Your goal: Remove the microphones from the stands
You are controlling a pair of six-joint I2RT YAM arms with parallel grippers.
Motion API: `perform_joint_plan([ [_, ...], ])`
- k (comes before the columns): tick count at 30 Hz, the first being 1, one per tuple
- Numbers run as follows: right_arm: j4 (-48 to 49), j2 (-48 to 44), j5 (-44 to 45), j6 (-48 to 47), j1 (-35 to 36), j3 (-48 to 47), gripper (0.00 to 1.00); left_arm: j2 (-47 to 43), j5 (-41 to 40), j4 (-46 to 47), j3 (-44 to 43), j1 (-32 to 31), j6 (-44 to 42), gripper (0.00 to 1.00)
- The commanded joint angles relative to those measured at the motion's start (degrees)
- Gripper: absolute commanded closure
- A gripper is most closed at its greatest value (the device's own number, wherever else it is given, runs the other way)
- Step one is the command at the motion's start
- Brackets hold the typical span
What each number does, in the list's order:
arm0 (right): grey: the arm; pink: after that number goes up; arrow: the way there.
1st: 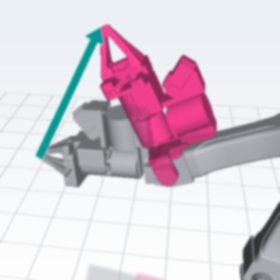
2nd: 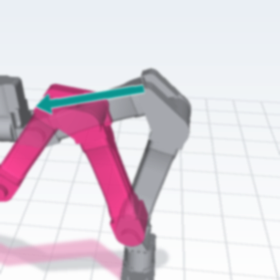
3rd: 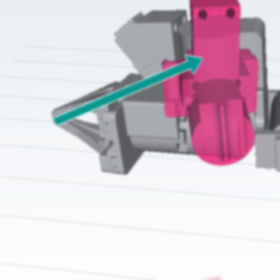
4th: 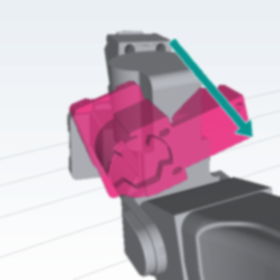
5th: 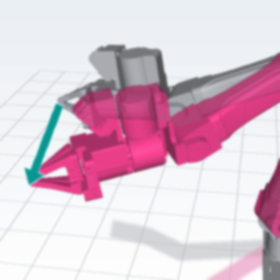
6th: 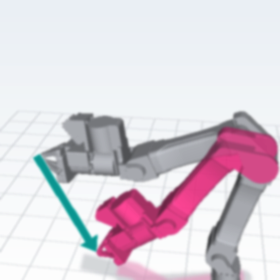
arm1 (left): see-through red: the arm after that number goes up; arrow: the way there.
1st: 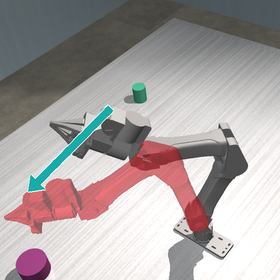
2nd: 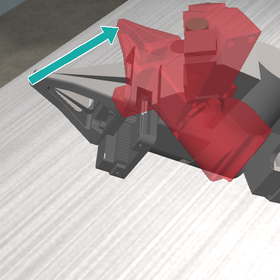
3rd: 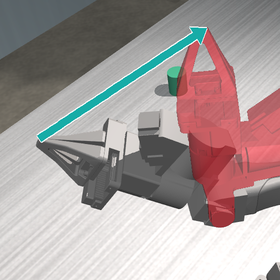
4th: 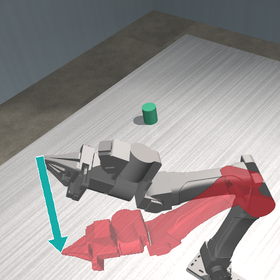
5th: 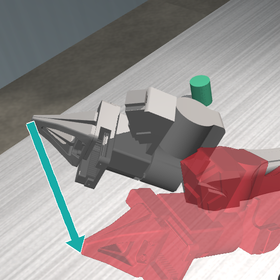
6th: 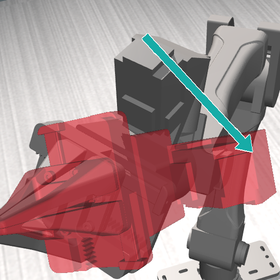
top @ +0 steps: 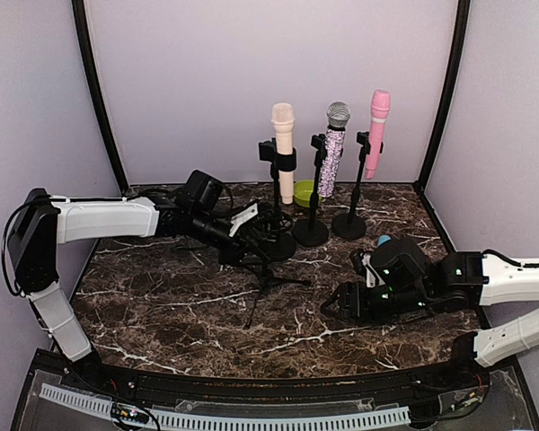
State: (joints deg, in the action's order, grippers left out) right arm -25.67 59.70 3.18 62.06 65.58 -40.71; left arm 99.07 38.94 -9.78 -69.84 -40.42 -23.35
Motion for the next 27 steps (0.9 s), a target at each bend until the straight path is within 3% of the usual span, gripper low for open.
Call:
perform_joint_plan([
  [1, 1.8, -1.2, 1.3, 0.3, -0.6, 1.1, 0.29, 0.2, -1.2, 0.5, -1.3, -0.5, -0.4, 0.79],
  [5, 2.0, -1.1, 1.4, -0.1, -1.1, 1.6, 0.29, -1.7, -2.6, -1.0, 0.1, -0.3, -4.6, 0.95],
  [11, 3.4, 0.0, 0.4, -0.8, -1.7, 1.7, 0.30, -4.9, -4.0, -5.4, 1.1, 3.0, -9.1, 0.98],
  [18, 4.5, 4.2, -1.1, -3.3, -2.4, 0.0, 0.31, -6.7, -5.0, -10.9, -1.7, 14.7, -17.0, 1.00],
  [27, 6.0, 8.2, -2.2, -4.2, -3.1, -2.5, 0.32, -0.1, -2.9, -9.6, -9.1, 24.2, -17.1, 1.00],
])
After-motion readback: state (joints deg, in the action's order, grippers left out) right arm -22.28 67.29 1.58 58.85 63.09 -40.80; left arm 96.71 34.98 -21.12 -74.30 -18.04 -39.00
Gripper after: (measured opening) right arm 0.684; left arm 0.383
